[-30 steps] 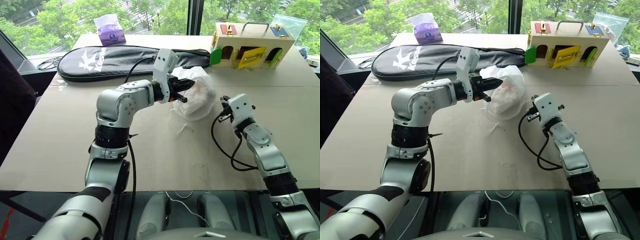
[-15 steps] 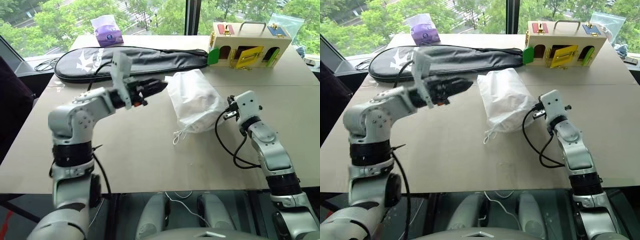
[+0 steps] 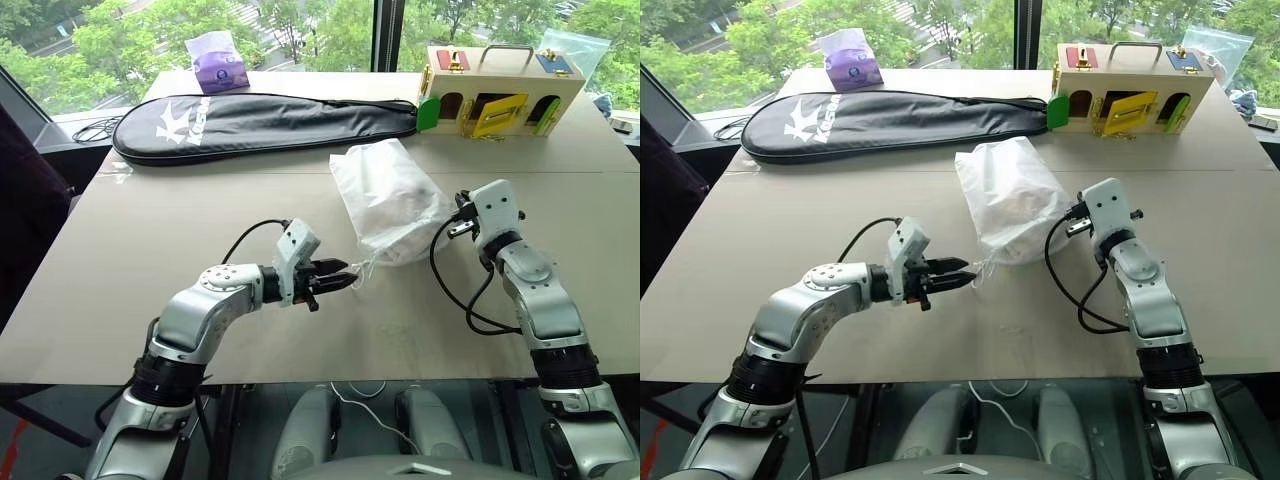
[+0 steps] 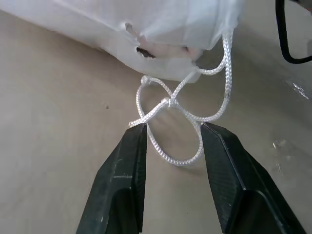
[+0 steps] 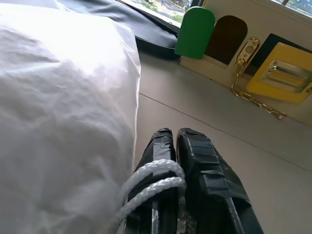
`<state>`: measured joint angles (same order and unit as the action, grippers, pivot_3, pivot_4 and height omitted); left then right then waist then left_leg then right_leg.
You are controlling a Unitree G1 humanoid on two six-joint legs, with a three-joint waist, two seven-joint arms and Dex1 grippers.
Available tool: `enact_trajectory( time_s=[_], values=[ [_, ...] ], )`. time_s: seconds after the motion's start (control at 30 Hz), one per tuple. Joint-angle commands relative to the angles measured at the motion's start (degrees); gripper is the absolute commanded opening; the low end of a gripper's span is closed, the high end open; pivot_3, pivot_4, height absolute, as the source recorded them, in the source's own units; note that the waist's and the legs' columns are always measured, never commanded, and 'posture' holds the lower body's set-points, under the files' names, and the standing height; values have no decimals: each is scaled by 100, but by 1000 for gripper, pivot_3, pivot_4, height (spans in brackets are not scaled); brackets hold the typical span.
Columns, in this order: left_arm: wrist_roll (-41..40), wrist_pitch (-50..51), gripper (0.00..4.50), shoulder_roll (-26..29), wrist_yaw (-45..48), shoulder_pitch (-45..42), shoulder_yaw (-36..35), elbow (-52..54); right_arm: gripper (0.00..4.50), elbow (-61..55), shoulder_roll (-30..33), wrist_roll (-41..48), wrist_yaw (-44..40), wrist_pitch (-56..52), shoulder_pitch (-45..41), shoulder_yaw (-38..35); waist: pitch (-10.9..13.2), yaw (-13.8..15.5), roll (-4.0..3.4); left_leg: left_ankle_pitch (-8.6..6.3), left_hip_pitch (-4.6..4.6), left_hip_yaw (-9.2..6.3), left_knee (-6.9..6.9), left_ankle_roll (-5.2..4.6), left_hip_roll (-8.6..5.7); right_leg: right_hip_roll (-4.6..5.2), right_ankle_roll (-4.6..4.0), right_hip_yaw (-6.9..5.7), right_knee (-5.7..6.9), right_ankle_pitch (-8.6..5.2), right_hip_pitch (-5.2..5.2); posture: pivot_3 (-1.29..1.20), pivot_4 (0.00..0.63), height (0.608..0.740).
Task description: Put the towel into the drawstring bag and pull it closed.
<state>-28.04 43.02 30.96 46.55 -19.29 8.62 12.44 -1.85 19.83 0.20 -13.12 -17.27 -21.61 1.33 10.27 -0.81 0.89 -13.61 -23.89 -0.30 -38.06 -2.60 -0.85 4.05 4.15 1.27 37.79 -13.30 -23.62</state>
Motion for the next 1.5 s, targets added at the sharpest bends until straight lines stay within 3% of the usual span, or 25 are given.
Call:
enact_trajectory(
  time_s=[0.03, 0.37, 0.83, 1.0, 1.17, 1.3, 1.5],
  values=[
    [324, -457, 1752, -43, 38, -70, 164, -96, 0, -285, -1, -32, 4, 33, -13, -85, 0, 0, 0, 0, 0, 0, 0, 0, 0, 0, 0, -1, 0, 0, 0, 0, 150, 740],
    [1008, -1412, 1752, -537, -69, -453, 389, -771, 0, -341, -96, -52, -3, -29, 53, -32, 0, 4, 0, -1, 0, 0, -1, -2, -1, -2, 1, -2, 0, 0, 1, 0, 150, 740],
    [1120, -1523, 1752, -818, 171, -552, 506, -1000, 0, -389, -145, -81, -14, -83, 105, -52, 0, -1, 0, -1, 0, 0, -1, -3, -1, -2, 1, -3, 2, 0, 1, 0, 150, 740],
    [1073, -1413, 101, -820, 195, -516, 476, -971, 0, -409, -150, -93, -11, -88, 118, -73, 0, 0, 0, -1, 0, -1, -1, -3, -1, -2, 1, -3, 3, 0, 1, 0, 150, 740],
    [1163, -1369, 101, -779, -1, -425, 387, -925, 0, -414, -156, -118, 40, -57, 106, -115, 0, 0, 0, -1, 0, -1, -2, -3, -1, -3, 1, -3, 2, 0, 1, 0, 150, 740],
    [1134, -1609, 101, -849, -538, -302, -107, -721, 0, -368, -163, -157, 256, -15, 93, -292, 0, -2, 0, -1, 0, -2, -2, -3, 0, -3, 1, -3, 3, 0, 0, 0, 150, 740],
    [1838, -2843, 101, -872, -1747, -175, -794, -793, 0, -79, -210, -170, 930, -127, -73, -921, 0, 15, 0, -1, 0, -4, -2, -2, 0, 0, 1, -3, 3, 0, 1, 0, 150, 740]
  ],
)
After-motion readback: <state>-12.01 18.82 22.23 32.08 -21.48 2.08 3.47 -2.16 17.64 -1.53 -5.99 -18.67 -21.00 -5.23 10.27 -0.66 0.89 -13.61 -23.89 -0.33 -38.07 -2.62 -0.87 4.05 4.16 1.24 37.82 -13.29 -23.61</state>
